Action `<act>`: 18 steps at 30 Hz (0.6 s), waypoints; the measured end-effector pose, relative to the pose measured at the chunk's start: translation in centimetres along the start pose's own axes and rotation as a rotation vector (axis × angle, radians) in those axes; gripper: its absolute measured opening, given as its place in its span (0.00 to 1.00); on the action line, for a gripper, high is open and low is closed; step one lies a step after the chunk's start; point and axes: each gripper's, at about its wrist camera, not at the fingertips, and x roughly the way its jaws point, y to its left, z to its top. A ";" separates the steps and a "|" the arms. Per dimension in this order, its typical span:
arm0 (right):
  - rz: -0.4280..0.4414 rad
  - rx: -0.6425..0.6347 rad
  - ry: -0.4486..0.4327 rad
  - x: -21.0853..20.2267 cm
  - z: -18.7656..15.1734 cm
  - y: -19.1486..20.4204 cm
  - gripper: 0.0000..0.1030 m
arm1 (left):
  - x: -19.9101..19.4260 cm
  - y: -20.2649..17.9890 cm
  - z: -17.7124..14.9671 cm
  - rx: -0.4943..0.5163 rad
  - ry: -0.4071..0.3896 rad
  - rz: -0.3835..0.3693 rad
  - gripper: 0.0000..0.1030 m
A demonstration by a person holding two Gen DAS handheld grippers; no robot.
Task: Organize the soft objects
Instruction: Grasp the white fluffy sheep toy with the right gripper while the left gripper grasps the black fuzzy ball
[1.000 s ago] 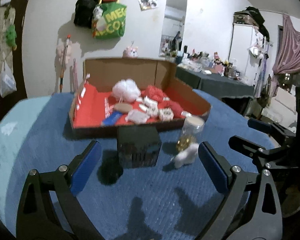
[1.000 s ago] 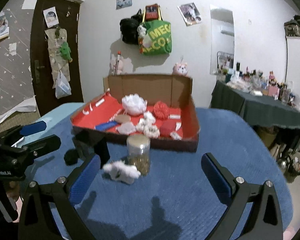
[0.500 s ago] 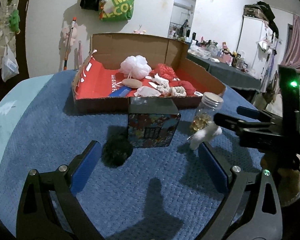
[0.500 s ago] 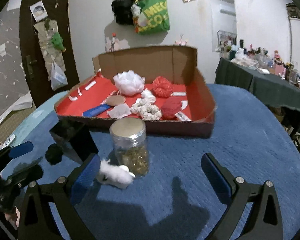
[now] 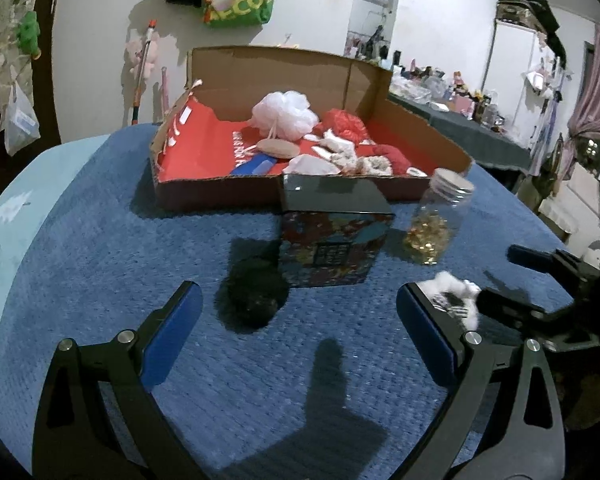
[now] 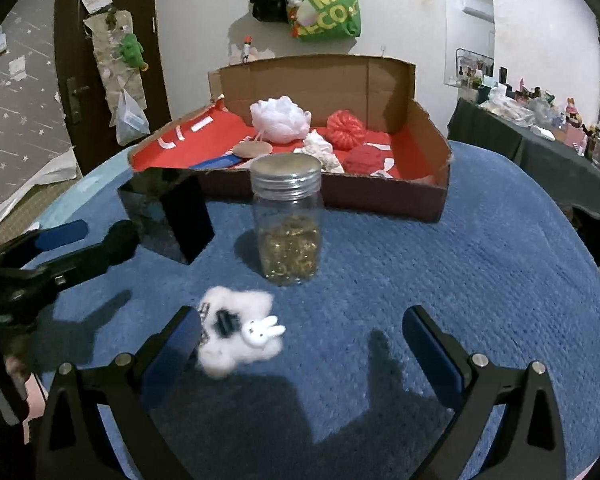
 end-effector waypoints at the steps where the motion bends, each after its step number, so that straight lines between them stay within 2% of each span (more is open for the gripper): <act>1: 0.006 0.002 -0.005 -0.2 0.0 0.1 1.00 | 0.2 0.2 0.0 -0.005 0.008 0.005 0.96; 11: 0.085 -0.006 0.022 1.2 -0.7 1.4 1.00 | 2.4 2.4 0.9 -0.026 0.065 0.040 0.95; 14: 0.077 -0.038 0.021 1.6 -0.8 2.1 0.99 | 3.1 2.7 0.8 -0.016 0.086 0.033 0.81; 15: 0.069 -0.050 0.019 1.7 -0.7 2.3 0.97 | 3.2 2.7 0.8 -0.014 0.088 0.031 0.73; 16: 0.068 -0.062 0.019 1.8 -0.7 2.6 0.93 | 3.3 2.7 0.7 -0.010 0.093 0.022 0.59; 18: 0.069 -0.074 0.024 2.1 -0.7 2.8 0.86 | 3.8 2.5 0.7 -0.009 0.116 -0.016 0.41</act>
